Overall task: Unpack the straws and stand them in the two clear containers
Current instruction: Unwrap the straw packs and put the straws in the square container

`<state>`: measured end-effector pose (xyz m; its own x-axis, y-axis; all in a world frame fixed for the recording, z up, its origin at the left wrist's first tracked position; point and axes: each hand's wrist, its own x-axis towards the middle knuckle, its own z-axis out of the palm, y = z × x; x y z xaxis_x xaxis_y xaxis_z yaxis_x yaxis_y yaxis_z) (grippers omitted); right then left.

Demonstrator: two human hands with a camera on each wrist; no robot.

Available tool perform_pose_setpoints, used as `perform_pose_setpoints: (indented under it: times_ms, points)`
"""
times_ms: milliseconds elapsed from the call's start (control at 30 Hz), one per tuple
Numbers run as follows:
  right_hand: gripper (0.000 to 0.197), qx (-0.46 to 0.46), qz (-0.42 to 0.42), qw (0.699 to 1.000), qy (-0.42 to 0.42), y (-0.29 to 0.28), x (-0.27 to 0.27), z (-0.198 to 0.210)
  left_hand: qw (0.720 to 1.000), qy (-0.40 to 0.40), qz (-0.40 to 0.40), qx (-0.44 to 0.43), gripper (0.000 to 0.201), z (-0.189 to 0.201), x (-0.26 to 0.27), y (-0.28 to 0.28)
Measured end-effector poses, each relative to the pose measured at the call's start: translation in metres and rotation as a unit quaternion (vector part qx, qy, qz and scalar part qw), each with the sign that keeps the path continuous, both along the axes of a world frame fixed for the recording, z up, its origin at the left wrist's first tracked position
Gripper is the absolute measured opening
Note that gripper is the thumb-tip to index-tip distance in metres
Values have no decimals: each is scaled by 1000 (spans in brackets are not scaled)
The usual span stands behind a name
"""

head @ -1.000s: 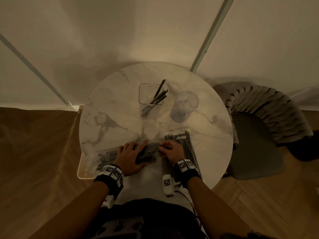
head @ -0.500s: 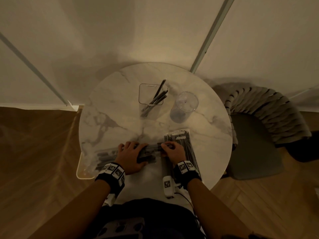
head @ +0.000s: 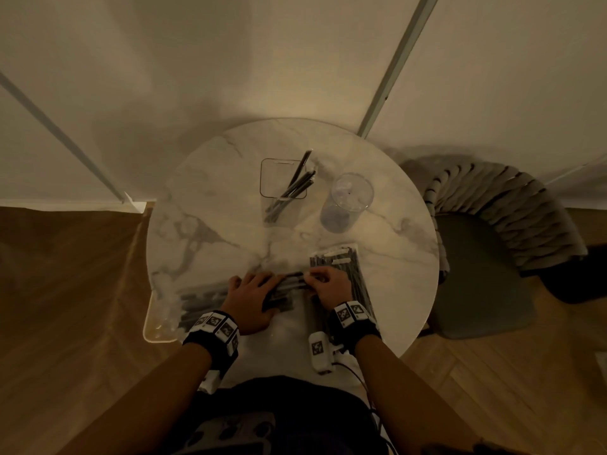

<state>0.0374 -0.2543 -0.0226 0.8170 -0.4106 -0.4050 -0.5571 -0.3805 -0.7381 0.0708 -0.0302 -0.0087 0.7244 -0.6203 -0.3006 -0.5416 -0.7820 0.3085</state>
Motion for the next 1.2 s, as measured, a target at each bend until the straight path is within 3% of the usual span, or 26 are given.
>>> perform_pose_setpoints:
  times_ms: [167,333,433,533,633,767,900,1200]
  points:
    - [9,21,-59,998,0,-11,-3,-4,1000,9,3,-11,78,-2,2,1]
    - [18,71,-141,988,-6,-20,-3,-3,999,24,11,-20,77,-2,4,3]
    - [32,110,-117,987,18,-20,-3,3,999,29,14,-22,76,-2,4,5]
    - [25,118,-100,988,24,-22,-3,5,999,26,15,-28,76,-2,3,6]
    - [15,122,-147,981,-21,-28,-4,4,999,29,17,-34,76,-1,4,6]
    - [16,170,-203,964,-36,-31,-7,6,999,37,22,-33,77,-2,4,6]
    - [23,237,-159,958,-34,-25,-7,10,998,43,22,-36,76,-2,4,7]
    - [18,123,-159,978,-63,-69,-10,30,997,64,22,-48,77,2,6,9]
